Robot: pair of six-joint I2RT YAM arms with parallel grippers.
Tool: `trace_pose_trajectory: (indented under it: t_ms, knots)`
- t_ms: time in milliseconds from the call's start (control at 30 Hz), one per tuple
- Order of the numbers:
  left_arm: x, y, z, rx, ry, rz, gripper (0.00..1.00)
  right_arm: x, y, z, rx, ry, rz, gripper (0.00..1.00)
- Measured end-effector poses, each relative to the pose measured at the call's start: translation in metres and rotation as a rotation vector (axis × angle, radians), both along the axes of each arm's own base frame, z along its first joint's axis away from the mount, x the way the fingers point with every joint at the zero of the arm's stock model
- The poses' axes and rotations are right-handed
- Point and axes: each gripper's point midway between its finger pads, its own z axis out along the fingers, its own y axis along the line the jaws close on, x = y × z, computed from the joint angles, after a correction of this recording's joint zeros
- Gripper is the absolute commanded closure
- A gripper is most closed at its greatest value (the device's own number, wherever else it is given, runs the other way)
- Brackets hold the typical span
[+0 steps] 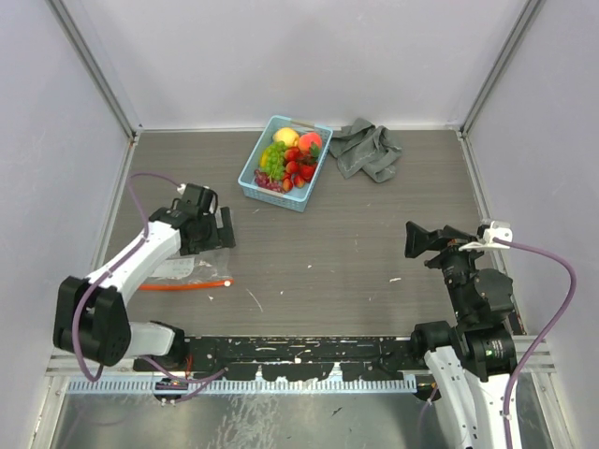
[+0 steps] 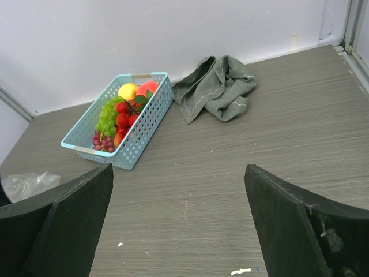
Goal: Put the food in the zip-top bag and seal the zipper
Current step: Pick up the zipper food storage bag at the center of the board.
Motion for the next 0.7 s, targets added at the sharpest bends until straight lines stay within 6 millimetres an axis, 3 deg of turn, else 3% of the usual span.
trace_pose_trajectory:
  t_ms: [300,600,700]
  knots:
    - [0.012,0.001,-0.050,0.048,0.081,0.014,0.31,0.001,0.009,-0.007,0.001,0.008,0.049,0.00]
    - [0.018,-0.002,-0.068,0.046,0.083,0.014,0.87,0.003,0.017,-0.011,-0.004,0.030,0.093,0.00]
    - [0.018,-0.004,-0.070,0.032,0.077,0.013,0.98,0.007,0.022,-0.016,-0.007,0.054,0.119,0.00]
